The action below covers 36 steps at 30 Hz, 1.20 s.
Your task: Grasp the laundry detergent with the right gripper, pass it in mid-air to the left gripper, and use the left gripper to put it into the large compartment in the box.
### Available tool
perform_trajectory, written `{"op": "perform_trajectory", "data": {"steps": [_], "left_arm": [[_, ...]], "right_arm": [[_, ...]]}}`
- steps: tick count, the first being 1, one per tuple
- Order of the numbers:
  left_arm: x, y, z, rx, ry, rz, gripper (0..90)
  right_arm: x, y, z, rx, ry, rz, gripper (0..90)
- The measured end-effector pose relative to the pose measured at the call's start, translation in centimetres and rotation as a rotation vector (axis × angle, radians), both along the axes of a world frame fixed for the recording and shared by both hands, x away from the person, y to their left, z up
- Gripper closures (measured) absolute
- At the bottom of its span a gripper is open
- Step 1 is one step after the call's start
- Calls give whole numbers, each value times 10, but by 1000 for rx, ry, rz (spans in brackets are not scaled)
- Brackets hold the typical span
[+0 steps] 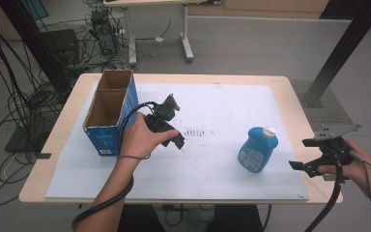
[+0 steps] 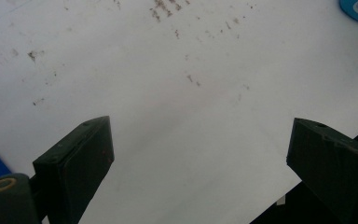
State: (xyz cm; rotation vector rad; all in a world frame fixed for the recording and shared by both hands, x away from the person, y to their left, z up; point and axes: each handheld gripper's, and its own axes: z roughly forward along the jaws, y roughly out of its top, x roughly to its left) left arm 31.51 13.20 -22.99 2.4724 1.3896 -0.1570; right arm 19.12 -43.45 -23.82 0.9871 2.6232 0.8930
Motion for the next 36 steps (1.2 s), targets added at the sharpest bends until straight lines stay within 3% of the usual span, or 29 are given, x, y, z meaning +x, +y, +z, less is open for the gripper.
{"op": "perform_trajectory", "data": {"steps": [20, 36], "left_arm": [[-6, -2, -6, -14, 3, 2, 77], [-8, -2, -14, -18, 9, 0, 82]], "right_arm": [[-23, -6, -26, 82, -21, -9, 50], [-41, -8, -59, 157, -51, -57, 39]]}}
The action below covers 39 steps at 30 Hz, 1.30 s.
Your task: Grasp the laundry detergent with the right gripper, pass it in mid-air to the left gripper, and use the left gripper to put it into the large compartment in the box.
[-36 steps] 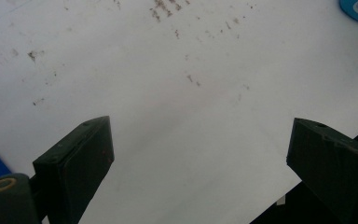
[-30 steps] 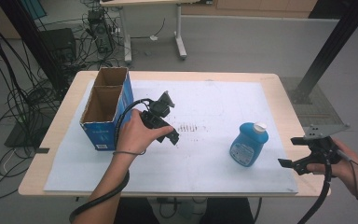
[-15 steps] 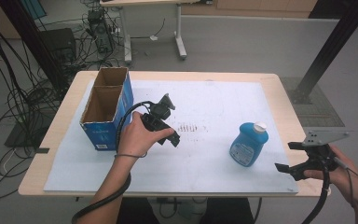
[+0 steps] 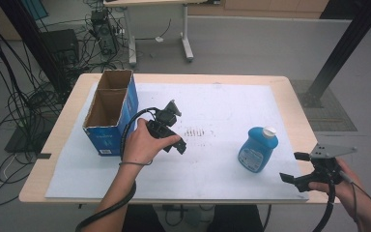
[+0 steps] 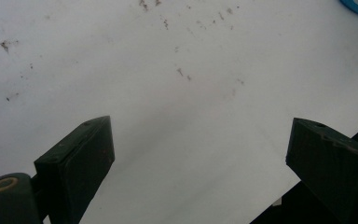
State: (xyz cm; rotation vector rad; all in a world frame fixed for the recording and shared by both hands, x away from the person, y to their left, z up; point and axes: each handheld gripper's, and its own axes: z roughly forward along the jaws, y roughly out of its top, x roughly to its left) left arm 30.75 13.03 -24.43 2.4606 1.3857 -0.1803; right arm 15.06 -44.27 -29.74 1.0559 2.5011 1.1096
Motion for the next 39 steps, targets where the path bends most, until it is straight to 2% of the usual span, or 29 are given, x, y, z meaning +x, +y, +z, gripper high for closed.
{"op": "perform_trajectory", "data": {"steps": [17, 31, 34, 39], "left_arm": [[-5, -3, -5, 12, -7, 9, 81], [-6, -4, -6, 9, -9, 7, 80], [-6, -4, -6, 9, -8, 7, 81], [-6, -4, -7, 6, -3, 8, 81]], "right_arm": [[-13, 1, -19, 28, -22, -29, 40], [-22, -1, -34, 89, -46, -55, 36], [-23, 0, -35, 90, -54, -57, 36], [-26, -2, -40, 121, -74, -71, 36]]}}
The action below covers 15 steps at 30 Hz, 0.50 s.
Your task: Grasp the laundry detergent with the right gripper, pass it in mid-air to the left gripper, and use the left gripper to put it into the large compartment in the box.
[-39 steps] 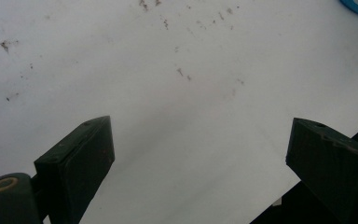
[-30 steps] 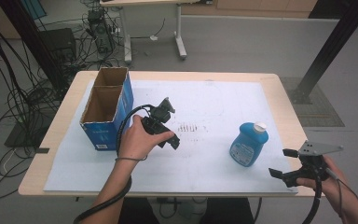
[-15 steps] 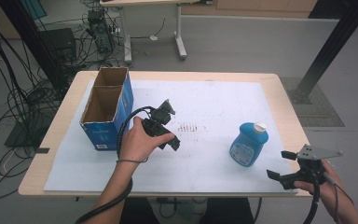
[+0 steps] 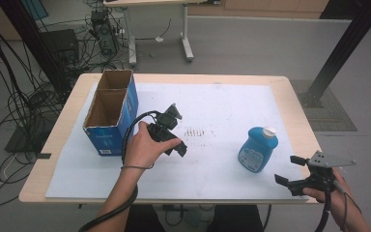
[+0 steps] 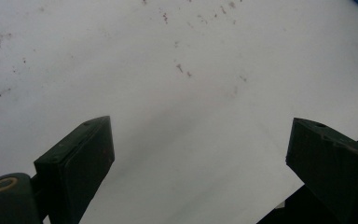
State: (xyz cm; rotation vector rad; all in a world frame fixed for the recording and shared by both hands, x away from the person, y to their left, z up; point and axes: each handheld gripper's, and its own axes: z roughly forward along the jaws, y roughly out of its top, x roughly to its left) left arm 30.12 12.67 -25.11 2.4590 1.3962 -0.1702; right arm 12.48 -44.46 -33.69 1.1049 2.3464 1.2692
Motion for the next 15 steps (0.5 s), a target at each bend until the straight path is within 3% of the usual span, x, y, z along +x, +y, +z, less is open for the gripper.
{"op": "perform_trajectory", "data": {"steps": [15], "left_arm": [[-2, 0, -1, -16, -2, 8, 78]], "right_arm": [[-3, 1, -16, 60, -34, -13, 27]]}}
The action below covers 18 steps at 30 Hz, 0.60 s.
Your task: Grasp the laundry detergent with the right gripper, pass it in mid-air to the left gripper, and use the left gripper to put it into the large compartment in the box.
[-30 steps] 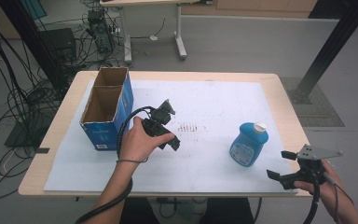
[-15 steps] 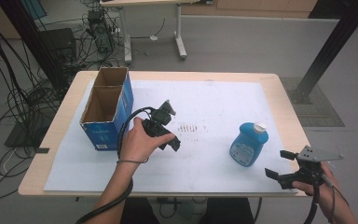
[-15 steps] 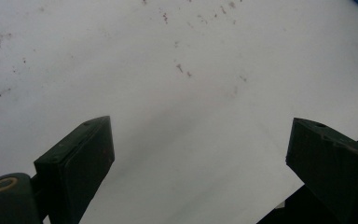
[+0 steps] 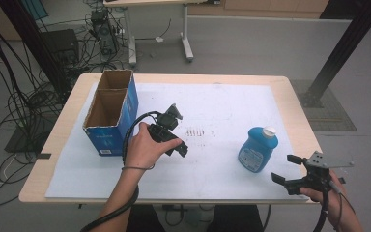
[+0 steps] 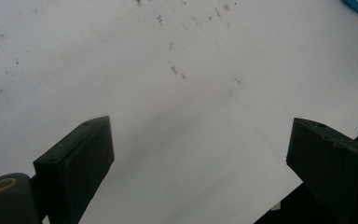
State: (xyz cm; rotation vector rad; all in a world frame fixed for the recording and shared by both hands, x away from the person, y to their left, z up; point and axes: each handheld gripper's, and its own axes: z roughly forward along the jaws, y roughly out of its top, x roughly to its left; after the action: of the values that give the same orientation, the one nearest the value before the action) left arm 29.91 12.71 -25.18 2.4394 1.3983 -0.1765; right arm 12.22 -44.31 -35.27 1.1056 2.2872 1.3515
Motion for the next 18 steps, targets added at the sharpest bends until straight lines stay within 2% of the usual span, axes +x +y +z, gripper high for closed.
{"op": "perform_trajectory", "data": {"steps": [4, 18], "left_arm": [[0, 0, -1, -1, 3, 0, 78], [-2, 2, -4, -7, 8, 8, 79]], "right_arm": [[-2, 2, -6, 2, -30, -5, 24], [-6, 7, -21, 18, -56, -34, 28]]}}
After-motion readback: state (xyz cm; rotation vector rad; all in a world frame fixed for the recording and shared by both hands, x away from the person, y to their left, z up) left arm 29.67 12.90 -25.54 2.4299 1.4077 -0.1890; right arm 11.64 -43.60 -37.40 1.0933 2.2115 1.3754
